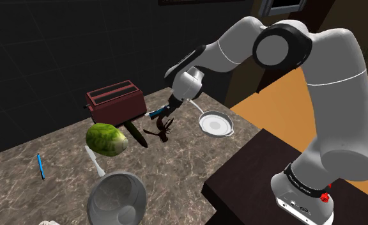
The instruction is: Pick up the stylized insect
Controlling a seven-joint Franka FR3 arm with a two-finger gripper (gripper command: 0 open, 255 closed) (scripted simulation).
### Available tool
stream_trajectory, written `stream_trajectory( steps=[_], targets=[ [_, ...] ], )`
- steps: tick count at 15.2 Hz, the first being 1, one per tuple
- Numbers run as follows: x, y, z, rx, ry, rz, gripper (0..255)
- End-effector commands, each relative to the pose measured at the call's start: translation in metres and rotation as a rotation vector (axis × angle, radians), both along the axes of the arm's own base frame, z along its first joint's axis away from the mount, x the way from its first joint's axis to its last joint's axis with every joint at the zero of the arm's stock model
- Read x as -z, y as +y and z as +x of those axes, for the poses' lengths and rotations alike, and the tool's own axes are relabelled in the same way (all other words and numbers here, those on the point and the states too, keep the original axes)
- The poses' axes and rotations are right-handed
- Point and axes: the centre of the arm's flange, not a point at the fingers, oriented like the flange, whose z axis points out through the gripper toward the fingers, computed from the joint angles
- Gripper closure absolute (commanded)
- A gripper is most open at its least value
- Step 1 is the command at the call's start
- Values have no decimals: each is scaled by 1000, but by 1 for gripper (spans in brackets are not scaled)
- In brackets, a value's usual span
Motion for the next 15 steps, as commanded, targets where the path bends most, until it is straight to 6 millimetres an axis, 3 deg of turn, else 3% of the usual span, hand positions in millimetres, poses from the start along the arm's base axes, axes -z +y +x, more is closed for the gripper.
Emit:
stream_trajectory(
  steps=[1, 7, 9, 10, 15],
  targets=[
    [13, 5, 4, -3, -1, 8, 0],
    [48, 5, 4, -3, -1, 8, 0],
    [48, 5, 4, -3, -1, 8, 0],
    [48, 5, 4, -3, -1, 8, 255],
    [48, 5, 5, -3, -1, 8, 255]
  ],
)
